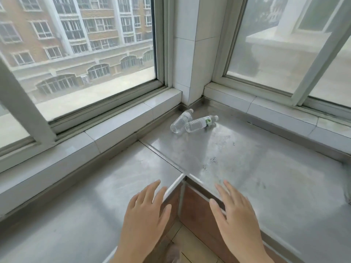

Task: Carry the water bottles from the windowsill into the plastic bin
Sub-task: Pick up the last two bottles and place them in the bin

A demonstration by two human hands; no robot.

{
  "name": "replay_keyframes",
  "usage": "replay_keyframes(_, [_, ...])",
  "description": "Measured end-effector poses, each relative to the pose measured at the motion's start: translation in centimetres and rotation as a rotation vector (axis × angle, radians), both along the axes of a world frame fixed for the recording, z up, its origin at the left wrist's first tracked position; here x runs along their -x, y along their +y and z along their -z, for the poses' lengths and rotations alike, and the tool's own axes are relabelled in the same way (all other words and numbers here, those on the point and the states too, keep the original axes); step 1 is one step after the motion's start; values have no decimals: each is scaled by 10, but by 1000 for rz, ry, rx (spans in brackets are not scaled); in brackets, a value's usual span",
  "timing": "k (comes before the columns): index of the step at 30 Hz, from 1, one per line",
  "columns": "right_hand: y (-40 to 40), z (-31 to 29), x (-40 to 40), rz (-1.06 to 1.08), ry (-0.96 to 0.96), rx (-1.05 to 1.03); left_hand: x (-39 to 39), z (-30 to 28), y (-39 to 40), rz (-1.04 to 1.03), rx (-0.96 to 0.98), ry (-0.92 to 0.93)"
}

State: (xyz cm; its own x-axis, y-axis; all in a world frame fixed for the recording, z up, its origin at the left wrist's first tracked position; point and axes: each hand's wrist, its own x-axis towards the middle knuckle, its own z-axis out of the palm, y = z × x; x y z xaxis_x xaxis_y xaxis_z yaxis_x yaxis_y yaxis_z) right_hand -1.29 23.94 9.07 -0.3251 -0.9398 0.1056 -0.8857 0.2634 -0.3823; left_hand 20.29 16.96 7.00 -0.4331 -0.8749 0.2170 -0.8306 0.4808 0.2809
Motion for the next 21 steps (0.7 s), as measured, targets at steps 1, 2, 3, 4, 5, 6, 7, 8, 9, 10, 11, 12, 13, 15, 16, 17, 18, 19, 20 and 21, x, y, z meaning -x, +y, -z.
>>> replay_keyframes(1, [-19, 2, 7, 11, -12, -7, 9, 5, -20, 1, -6, -9])
replay_keyframes(2, [-40, 4, 15, 24, -23, -16, 18, 12, -43, 2, -13, -22])
replay_keyframes(3, [-60, 6, 22, 32, -25, -28, 27, 17, -65, 3, -24, -32])
replay_keyframes(4, [-80, 8, 28, 35, -17, -42, 36, 22, -86, 5, -39, -40])
replay_keyframes(5, [-102, 12, 35, 36, -9, -63, 46, 28, -110, 8, -58, -43])
replay_keyframes(6, [-124, 15, 42, 28, 5, -85, 57, 33, -134, 7, -72, -45])
replay_keyframes(7, [-146, 18, 48, 9, 20, -110, 67, 37, -158, 5, -86, -49])
replay_keyframes(8, [-168, 21, 54, -13, 31, -142, 77, 40, -181, 1, -99, -52])
replay_keyframes(9, [-192, 24, 60, -33, 33, -172, 87, 43, -205, -1, -112, -50])
replay_keyframes(10, [-214, 26, 66, -47, 36, -192, 97, 45, -226, -3, -117, -45])
replay_keyframes(11, [-236, 28, 72, -55, 43, -206, 105, 48, -246, -4, -118, -39])
replay_keyframes(12, [-258, 32, 78, -58, 51, -216, 115, 52, -267, -3, -129, -35])
replay_keyframes(13, [-279, 37, 84, -55, 63, -221, 124, 57, -288, -2, -137, -34])
replay_keyframes(15, [-317, 49, 95, -41, 69, -227, 141, 66, -326, 7, -158, -32])
replay_keyframes(16, [-334, 54, 100, -33, 57, -233, 150, 72, -344, 11, -171, -30])
replay_keyframes(17, [-349, 61, 105, -23, 40, -241, 158, 78, -362, 14, -176, -32])
replay_keyframes(18, [-364, 67, 110, -13, 23, -253, 165, 83, -378, 16, -175, -37])
replay_keyframes(19, [-377, 73, 114, -4, 11, -264, 171, 88, -393, 16, -177, -41])
replay_keyframes(20, [-389, 79, 118, 5, 1, -270, 178, 93, -407, 14, -180, -42])
replay_keyframes(21, [-401, 85, 122, 19, -5, -274, 185, 98, -419, 14, -184, -37])
